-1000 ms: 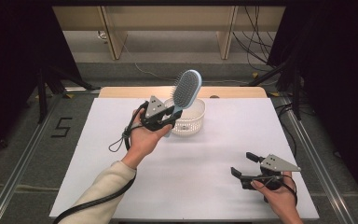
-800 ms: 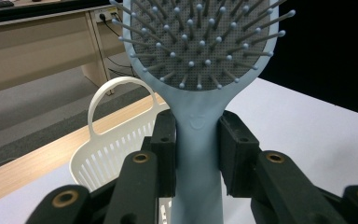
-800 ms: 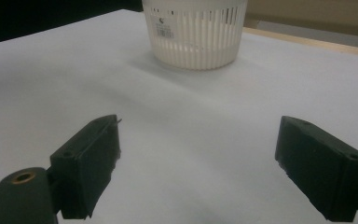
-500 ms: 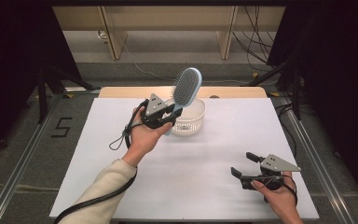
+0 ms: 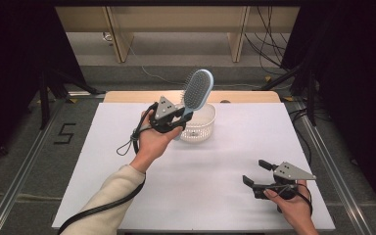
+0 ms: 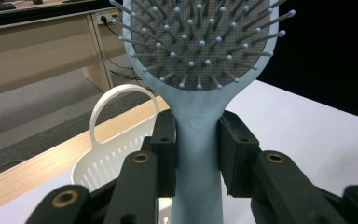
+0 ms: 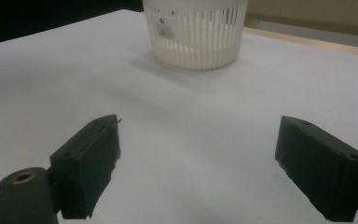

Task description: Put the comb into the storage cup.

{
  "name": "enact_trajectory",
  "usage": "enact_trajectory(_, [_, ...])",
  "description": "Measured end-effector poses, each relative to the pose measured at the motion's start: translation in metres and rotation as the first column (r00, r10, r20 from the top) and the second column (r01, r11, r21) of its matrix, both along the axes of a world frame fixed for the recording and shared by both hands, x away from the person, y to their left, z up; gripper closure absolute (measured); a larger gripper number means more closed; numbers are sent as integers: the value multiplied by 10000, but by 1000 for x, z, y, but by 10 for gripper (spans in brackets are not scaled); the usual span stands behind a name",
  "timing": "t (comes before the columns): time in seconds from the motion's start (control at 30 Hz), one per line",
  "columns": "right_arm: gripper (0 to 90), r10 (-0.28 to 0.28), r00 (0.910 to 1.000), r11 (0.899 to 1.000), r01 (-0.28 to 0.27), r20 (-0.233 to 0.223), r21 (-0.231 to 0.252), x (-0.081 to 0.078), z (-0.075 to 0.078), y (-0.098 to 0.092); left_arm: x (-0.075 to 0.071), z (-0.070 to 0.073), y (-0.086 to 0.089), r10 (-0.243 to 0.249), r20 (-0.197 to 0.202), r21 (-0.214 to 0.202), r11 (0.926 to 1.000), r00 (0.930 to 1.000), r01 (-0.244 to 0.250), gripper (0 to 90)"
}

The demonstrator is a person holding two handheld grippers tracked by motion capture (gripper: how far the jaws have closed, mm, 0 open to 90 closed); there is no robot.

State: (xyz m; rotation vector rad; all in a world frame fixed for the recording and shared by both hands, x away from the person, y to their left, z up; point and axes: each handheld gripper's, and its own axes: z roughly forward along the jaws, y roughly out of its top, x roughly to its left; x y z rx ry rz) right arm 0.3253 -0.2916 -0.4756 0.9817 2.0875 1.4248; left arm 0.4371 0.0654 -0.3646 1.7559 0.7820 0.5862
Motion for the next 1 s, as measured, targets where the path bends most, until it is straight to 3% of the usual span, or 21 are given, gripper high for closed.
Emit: enact_trajectory(1.0, [146, 34, 10000, 10000, -34, -10, -10, 0, 0, 0, 9, 7, -4, 9, 93, 64, 10000, 10000, -9, 696])
